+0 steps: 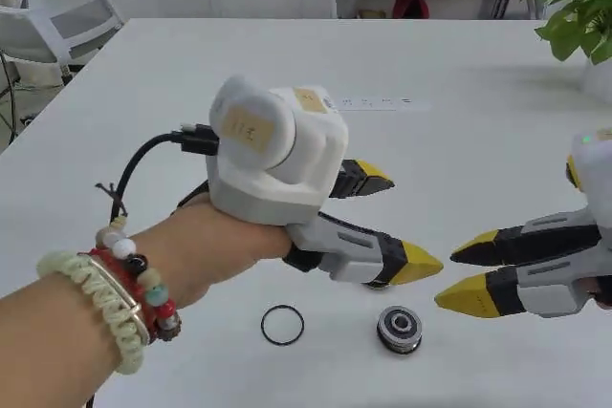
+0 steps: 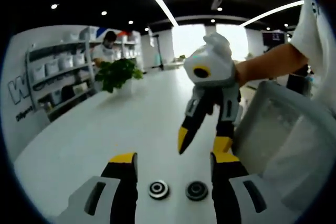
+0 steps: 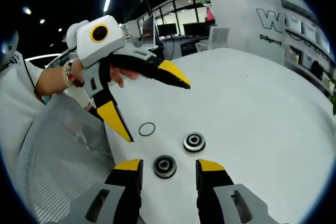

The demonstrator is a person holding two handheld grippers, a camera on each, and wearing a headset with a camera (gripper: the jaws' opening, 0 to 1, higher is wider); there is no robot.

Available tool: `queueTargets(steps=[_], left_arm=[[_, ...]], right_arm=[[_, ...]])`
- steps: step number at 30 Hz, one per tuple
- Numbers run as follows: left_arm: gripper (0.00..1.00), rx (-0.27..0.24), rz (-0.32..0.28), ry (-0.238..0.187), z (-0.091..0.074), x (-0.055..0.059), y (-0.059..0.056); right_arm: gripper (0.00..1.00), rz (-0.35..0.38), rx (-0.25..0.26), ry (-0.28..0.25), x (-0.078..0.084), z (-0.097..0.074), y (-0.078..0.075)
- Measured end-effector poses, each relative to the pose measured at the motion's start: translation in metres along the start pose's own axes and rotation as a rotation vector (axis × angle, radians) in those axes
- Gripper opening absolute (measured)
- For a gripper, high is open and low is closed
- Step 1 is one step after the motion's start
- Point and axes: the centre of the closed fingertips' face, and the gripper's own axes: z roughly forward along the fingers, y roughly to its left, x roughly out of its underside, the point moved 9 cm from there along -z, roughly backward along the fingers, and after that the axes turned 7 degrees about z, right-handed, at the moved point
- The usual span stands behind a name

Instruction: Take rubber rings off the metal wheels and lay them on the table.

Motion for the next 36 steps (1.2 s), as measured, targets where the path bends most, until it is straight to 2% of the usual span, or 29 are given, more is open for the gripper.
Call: queueTargets(steps=[5,11,15,16,17,19,21,25,30,36], left_arm=[[0.53,0.005,-0.010,-0.001,0.010,0.011,-0.004],[0.44,0.040,-0.023,0.004,0.013,0.031,-0.021],[0.41,0.044,-0.074,0.002,0.015,0.041,-0.023],[0.40,0.040,-0.115,0.012,0.015,0.045,-0.024],[0.40,0.039,-0.146,0.022,0.016,0.047,-0.024],[0.39,0.037,-0.131,0.018,0.017,0.049,-0.024],[0.36,0.036,-0.121,0.029,0.018,0.051,-0.025],[0.32,0.065,-0.102,0.049,0.020,0.056,-0.033],[0.27,0.090,-0.096,0.092,0.024,0.068,-0.039],[0.22,0.105,-0.074,0.103,0.028,0.071,-0.042]], right_arm=[[0.38,-0.018,-0.021,0.059,0.002,0.014,-0.001],[0.38,-0.046,-0.031,0.122,0.016,0.027,0.000],[0.37,-0.025,-0.031,0.124,0.026,0.033,-0.004],[0.37,-0.028,-0.031,0.132,0.028,0.034,-0.003],[0.37,-0.052,-0.023,0.166,0.031,0.034,-0.003],[0.36,-0.097,-0.002,0.179,0.034,0.036,-0.004],[0.35,-0.096,-0.004,0.178,0.037,0.039,-0.004],[0.34,-0.110,-0.002,0.185,0.040,0.043,-0.006],[0.31,-0.088,0.001,0.166,0.041,0.045,-0.006],[0.28,-0.121,-0.001,0.181,0.043,0.050,-0.002]])
